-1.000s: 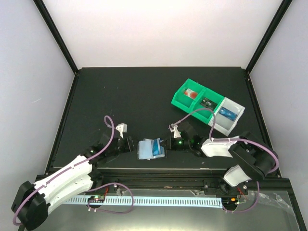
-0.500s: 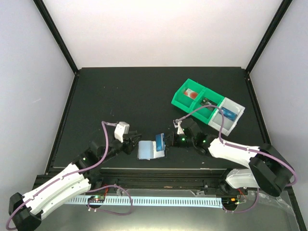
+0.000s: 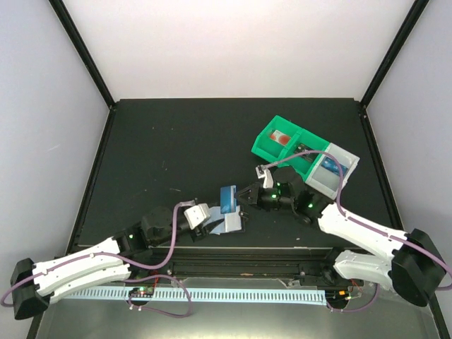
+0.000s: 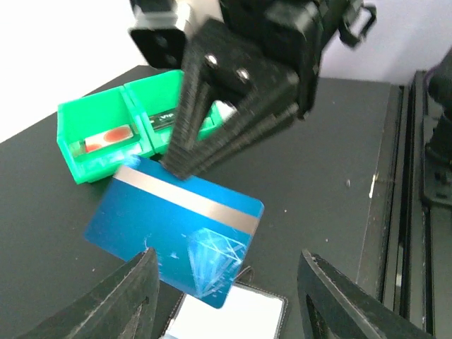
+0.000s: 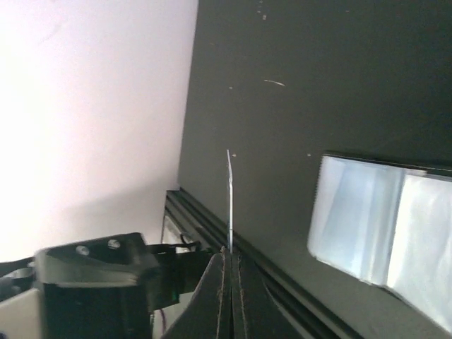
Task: Take the credit cards out of the card holder
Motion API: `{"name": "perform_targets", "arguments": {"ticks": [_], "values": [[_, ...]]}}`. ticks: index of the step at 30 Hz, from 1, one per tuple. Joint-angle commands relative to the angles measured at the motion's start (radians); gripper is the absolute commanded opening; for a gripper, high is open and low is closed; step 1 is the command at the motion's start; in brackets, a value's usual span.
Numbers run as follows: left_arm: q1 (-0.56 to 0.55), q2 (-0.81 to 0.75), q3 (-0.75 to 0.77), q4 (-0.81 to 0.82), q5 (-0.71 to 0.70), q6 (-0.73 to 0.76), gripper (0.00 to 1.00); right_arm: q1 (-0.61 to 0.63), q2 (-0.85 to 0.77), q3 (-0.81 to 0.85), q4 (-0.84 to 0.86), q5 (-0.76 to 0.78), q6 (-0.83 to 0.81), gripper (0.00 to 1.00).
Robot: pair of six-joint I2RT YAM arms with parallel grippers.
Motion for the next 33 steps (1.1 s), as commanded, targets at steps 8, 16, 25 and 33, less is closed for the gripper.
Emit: {"name": "perform_targets", "arguments": {"ticks": [8,16,25,33], "values": [[-0.237,0.157,0.109,-0.010,-0.333,0.348,0.58,-0.006,-0.075,0.015,0.025,-0.061,0.114,0.01],[-0.331,0.270,0.119,0.108,-0.573,0.454,0.58,-0.007,-0.083,-0.003,0.046,-0.073,0.136,0.01],[-0.381,0.349,0.130,0.178,-0.755,0.494,0.44,-0.006,-0.103,-0.020,0.054,-0.071,0.148,0.01],[-0.397,0.343,0.128,0.183,-0.763,0.488,0.05,-0.006,-0.096,-0.045,0.087,-0.084,0.147,0.01]]}}
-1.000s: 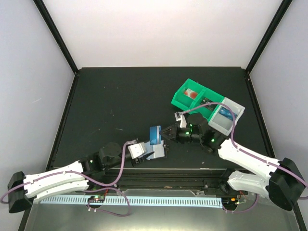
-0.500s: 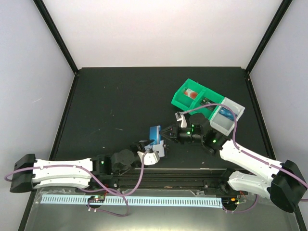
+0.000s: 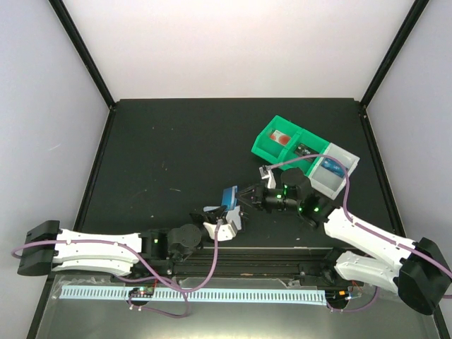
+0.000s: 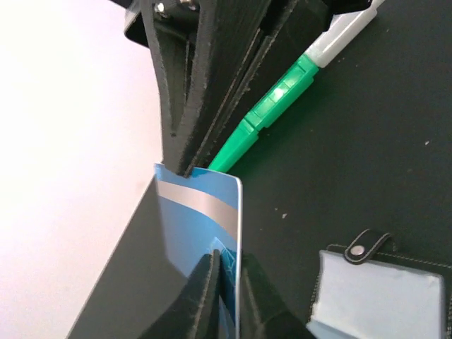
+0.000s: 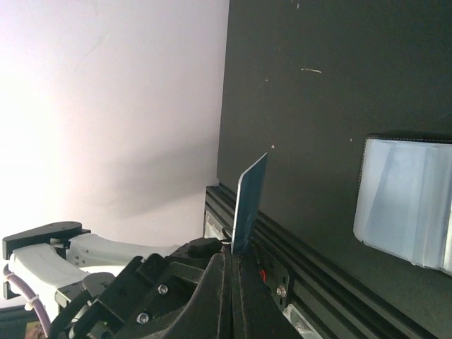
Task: Take the credit cards out of the card holder
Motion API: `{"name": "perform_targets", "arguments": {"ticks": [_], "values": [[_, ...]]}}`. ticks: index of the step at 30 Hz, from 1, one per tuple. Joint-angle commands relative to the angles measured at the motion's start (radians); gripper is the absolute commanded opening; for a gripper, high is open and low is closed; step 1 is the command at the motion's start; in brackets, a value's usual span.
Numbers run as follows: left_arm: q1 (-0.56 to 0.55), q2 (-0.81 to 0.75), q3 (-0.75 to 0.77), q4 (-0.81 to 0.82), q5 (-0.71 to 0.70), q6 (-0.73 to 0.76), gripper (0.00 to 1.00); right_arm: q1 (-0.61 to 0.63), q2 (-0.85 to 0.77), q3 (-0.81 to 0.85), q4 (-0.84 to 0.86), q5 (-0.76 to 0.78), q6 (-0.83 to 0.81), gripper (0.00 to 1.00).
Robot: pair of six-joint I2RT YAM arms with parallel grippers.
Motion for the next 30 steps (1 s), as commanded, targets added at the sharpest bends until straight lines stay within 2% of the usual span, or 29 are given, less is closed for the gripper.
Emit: {"name": "perform_targets", "arguments": {"ticks": [1,4,11,16,19,24,30], "values": [[-0.008,-0.005,0.043,0.009,-0.003,-0.016,0.02,-0.003,-0.004,-0.025,0.046,-0.023,-0.001,0.01],[-0.007,-0.016,0.034,-0.006,0.036,-0.078,0.02,-0.003,-0.003,-0.042,0.069,-0.018,-0.025,0.02],[0.000,-0.089,-0.018,-0.027,0.049,-0.227,0.02,-0.003,-0.019,-0.053,0.067,0.019,-0.162,0.37],[0.038,-0.158,-0.042,-0.073,0.099,-0.356,0.01,-0.003,-0.057,-0.052,0.078,0.018,-0.299,0.53],[0.071,-0.197,-0.045,-0.101,0.135,-0.428,0.02,-0.003,-0.090,-0.054,0.090,0.013,-0.380,0.57],[0.149,-0.232,-0.029,-0.143,0.242,-0.565,0.02,-0.003,-0.155,-0.093,0.176,-0.036,-0.494,0.59],[0.267,-0.254,0.027,-0.217,0.447,-0.795,0.01,-0.003,-0.216,-0.107,0.172,-0.018,-0.534,0.59]]}}
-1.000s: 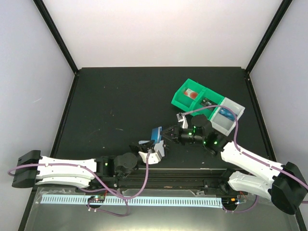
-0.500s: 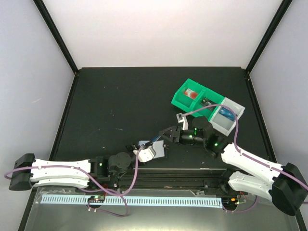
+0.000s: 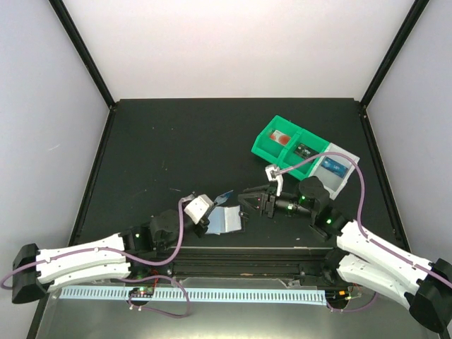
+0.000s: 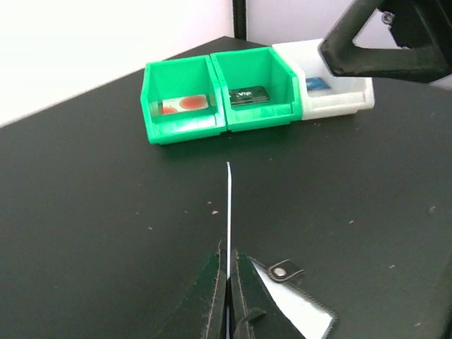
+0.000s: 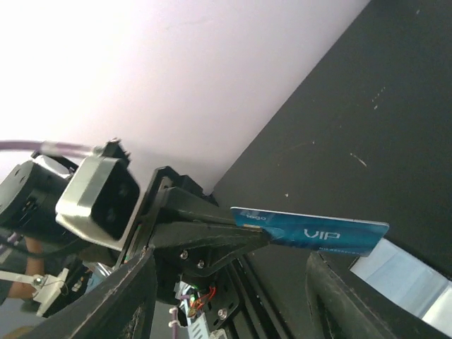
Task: Take the credit cards out of the card holder
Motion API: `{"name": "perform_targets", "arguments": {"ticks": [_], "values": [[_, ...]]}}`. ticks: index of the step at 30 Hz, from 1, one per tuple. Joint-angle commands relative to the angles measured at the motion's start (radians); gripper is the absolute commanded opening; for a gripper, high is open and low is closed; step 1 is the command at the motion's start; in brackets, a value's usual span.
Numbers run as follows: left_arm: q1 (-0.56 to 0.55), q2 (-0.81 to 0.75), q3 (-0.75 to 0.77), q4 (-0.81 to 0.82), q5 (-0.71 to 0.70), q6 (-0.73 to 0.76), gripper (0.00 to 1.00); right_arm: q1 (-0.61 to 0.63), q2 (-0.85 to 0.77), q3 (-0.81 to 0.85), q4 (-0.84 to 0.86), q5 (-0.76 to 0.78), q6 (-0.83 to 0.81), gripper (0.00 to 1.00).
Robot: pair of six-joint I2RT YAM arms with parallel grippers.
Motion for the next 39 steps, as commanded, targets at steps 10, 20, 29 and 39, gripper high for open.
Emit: {"name": "perform_targets", "arguments": {"ticks": [10,20,29,39], "values": [[0.190,-0.104,0.072,-0.009,0.441,-0.604,0.02,0.001,-0.107,-0.163,0.251,-0.012,0.145,0.57],[0.238,-0.051,0.099,0.119,0.602,-0.828,0.02,0.001,-0.097,-0.206,0.345,-0.075,0.225,0.66],[0.238,0.003,0.111,0.183,0.662,-0.897,0.02,0.002,-0.082,-0.208,0.293,-0.024,0.250,0.59],[0.238,-0.036,0.101,0.147,0.590,-0.898,0.02,0.001,-0.132,-0.226,0.221,0.032,0.246,0.63]]}}
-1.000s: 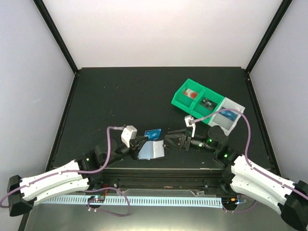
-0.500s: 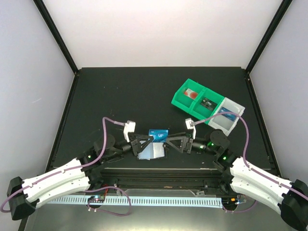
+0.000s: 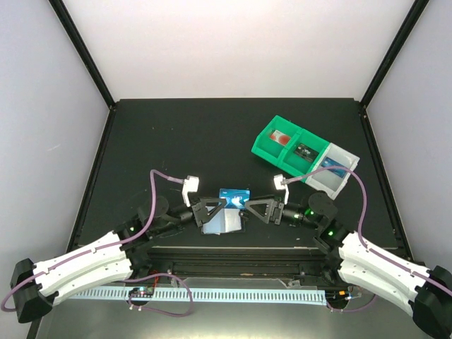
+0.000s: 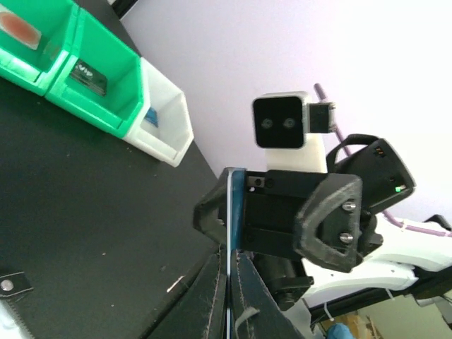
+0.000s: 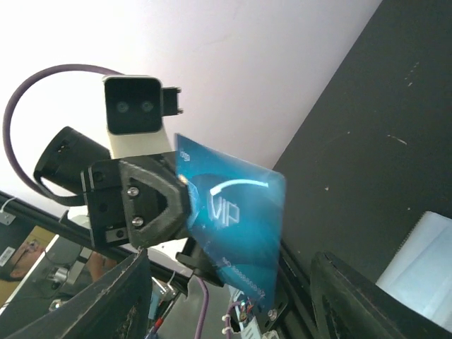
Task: Take the credit cards out of the card holder
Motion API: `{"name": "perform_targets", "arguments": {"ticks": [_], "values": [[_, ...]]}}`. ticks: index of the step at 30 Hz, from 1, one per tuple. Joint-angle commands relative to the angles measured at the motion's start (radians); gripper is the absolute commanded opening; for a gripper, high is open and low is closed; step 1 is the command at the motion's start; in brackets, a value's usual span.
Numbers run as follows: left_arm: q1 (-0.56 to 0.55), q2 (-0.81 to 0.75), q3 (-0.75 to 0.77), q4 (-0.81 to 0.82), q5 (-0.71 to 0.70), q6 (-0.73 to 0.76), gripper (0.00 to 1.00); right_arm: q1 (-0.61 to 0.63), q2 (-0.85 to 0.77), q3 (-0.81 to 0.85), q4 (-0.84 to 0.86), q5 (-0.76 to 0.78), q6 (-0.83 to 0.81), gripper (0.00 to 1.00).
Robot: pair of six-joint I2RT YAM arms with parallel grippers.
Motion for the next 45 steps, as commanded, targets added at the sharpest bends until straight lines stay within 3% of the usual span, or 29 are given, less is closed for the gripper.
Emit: {"name": "perform_targets", "arguments": {"ticks": [1,5,18,29,36,38,45], "values": [[0.000,-0.038,0.037,0.023,-0.025,-0.016,0.02,0.001,-0.040,-0.022,-0.047,0.060,0.000,0.63],[0.000,-0.057,0.030,0.037,-0.031,-0.035,0.02,0.001,-0.030,-0.019,-0.025,0.041,0.012,0.60],[0.000,-0.041,-0.002,0.114,-0.006,-0.083,0.01,0.002,0.023,-0.036,0.163,-0.034,0.080,0.32],[0.000,-0.028,-0.012,0.128,0.003,-0.099,0.02,0.003,0.058,-0.034,0.245,-0.060,0.120,0.22],[0.000,-0.016,-0.016,0.133,-0.004,-0.102,0.02,0.003,0.047,-0.032,0.253,-0.060,0.126,0.01],[0.000,-0.018,-0.018,0.123,-0.014,-0.105,0.10,0.003,0.037,-0.038,0.239,-0.046,0.122,0.01],[0.000,-0.056,-0.021,0.033,-0.077,-0.103,0.72,0.001,0.007,0.032,0.026,0.018,0.010,0.01]]}}
